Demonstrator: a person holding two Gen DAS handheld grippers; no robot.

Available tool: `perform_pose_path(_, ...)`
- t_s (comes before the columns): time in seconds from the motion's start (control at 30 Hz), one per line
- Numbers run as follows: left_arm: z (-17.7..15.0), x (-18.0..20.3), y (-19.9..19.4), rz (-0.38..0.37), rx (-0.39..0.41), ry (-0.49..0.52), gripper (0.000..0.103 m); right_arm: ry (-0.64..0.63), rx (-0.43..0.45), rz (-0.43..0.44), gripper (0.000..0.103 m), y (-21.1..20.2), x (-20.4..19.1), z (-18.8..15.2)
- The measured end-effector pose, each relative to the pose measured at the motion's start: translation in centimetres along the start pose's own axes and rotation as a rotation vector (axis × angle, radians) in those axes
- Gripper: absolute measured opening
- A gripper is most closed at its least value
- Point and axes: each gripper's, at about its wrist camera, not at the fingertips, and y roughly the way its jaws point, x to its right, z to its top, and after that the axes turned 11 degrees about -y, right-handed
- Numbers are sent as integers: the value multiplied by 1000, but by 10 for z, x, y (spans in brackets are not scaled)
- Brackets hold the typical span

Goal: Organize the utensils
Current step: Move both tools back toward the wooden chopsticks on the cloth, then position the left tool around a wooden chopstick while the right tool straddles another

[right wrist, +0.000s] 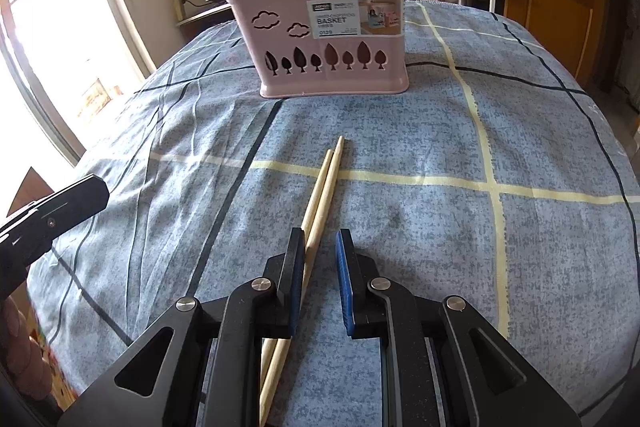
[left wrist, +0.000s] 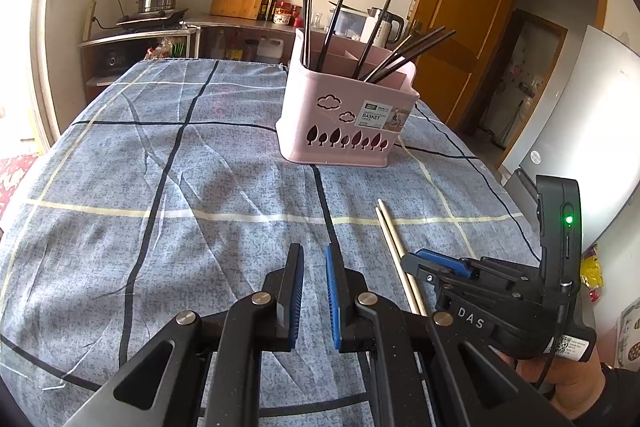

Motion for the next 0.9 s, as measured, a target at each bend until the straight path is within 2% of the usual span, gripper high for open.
perform_pose_path(0.17, -1, 2, 0, 1, -4, 3, 10, 19, -24, 14, 14, -4, 7, -3)
perform_pose_path(0.33, -1, 8, 0, -3, -11, 19, 10, -8, -47, -14, 14, -4, 3, -2)
perform_pose_path(0.5, 0, 13, 6, -30, -38, 12, 10, 4, -53, -10, 14, -12, 12, -11)
perform_pose_path(0.77, -6, 49, 60, -98, -165, 54, 10, 45, -49, -3, 14, -24, 36, -24)
perform_pose_path(0.9, -9, 64, 94, -86, -230, 69, 10, 51, -49, -2, 14, -27, 42, -27)
